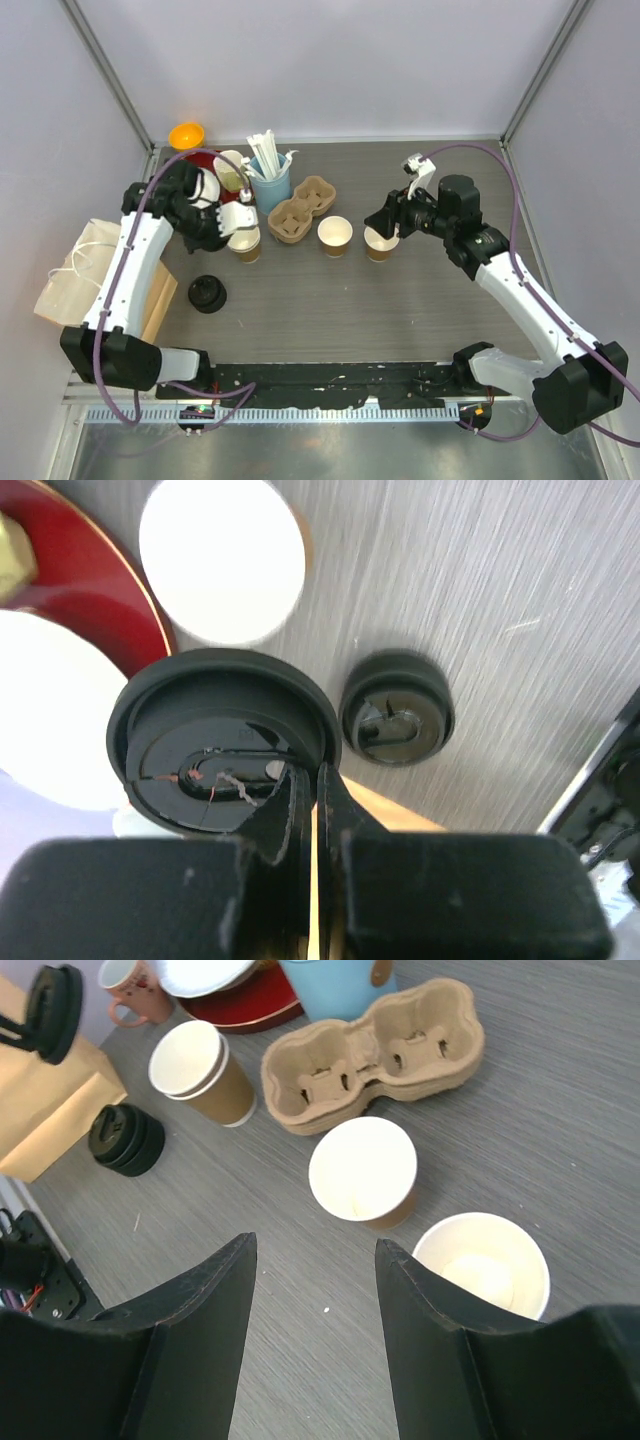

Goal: Pack the takeout coffee

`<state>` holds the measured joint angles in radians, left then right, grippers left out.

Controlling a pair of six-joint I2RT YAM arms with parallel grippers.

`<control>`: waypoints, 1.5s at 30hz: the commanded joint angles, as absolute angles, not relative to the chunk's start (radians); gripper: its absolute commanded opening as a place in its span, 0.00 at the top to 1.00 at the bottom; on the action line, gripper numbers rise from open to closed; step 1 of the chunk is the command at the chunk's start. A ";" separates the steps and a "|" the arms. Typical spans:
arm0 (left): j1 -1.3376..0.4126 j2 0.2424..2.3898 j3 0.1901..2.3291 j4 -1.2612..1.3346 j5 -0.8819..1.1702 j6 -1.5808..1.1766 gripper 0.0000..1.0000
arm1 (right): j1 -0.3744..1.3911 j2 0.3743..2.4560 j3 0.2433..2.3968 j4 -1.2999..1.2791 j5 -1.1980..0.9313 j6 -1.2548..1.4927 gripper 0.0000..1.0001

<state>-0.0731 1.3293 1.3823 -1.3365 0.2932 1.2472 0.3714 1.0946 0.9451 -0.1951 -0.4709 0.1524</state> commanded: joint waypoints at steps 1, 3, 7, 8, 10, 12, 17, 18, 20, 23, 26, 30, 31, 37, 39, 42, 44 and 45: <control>-0.300 1.319 1.494 -1.387 0.266 0.746 1.00 | 0.377 1.129 1.026 -0.233 -0.353 0.173 0.44; -0.451 1.353 1.541 -1.370 0.183 0.648 1.00 | 0.374 1.143 1.043 -0.255 -0.301 0.182 0.44; -0.586 1.538 1.710 -1.397 0.152 0.458 1.00 | 0.353 1.137 1.037 -0.261 -0.241 0.212 0.44; -0.618 1.639 1.753 -1.407 0.140 0.436 1.00 | 0.348 1.134 1.034 -0.264 -0.230 0.216 0.44; -0.641 1.733 1.885 -1.425 0.109 0.401 1.00 | 0.331 1.123 1.032 -0.275 -0.209 0.216 0.43; -0.673 1.851 1.998 -1.425 0.103 0.383 1.00 | 0.319 1.114 1.031 -0.288 -0.189 0.218 0.43; -0.732 2.006 2.167 -1.396 0.078 0.377 1.00 | 0.252 1.104 1.042 -0.345 -0.164 0.219 0.43; -0.736 2.026 2.209 -1.394 0.078 0.376 1.00 | 0.241 1.100 1.042 -0.347 -0.164 0.221 0.43; -0.745 2.078 2.243 -1.393 0.075 0.376 1.00 | 0.221 1.094 1.040 -0.348 -0.164 0.219 0.43; -0.755 2.126 2.284 -1.381 0.098 0.376 1.00 | 0.215 1.101 1.046 -0.350 -0.170 0.218 0.43; -0.759 2.164 2.319 -1.379 0.141 0.374 1.00 | 0.215 1.117 1.049 -0.350 -0.179 0.218 0.43; -0.761 2.198 2.321 -1.382 0.190 0.364 1.00 | 0.212 1.118 1.048 -0.348 -0.179 0.216 0.43; -0.761 2.206 2.319 -1.384 0.196 0.357 1.00 | 0.213 1.118 1.048 -0.347 -0.179 0.213 0.43; -0.779 2.250 2.318 -1.376 0.218 0.344 1.00 | 0.212 1.117 1.046 -0.348 -0.183 0.207 0.43; -0.782 2.264 2.322 -1.373 0.218 0.344 1.00 | 0.212 1.114 1.045 -0.350 -0.181 0.207 0.43; -0.782 2.273 2.338 -1.374 0.207 0.347 1.00 | 0.213 1.108 1.042 -0.348 -0.183 0.206 0.43; -0.782 2.273 2.341 -1.367 0.206 0.348 1.00 | 0.213 1.106 1.040 -0.350 -0.183 0.204 0.43; -0.782 2.275 2.341 -1.365 0.207 0.348 1.00 | 0.212 1.108 1.040 -0.350 -0.183 0.203 0.43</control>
<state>-0.7784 2.2757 2.3013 -1.3460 0.1917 0.3550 0.2138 1.1282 1.0061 -0.3706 -0.1806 0.2127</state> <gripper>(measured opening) 0.022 0.569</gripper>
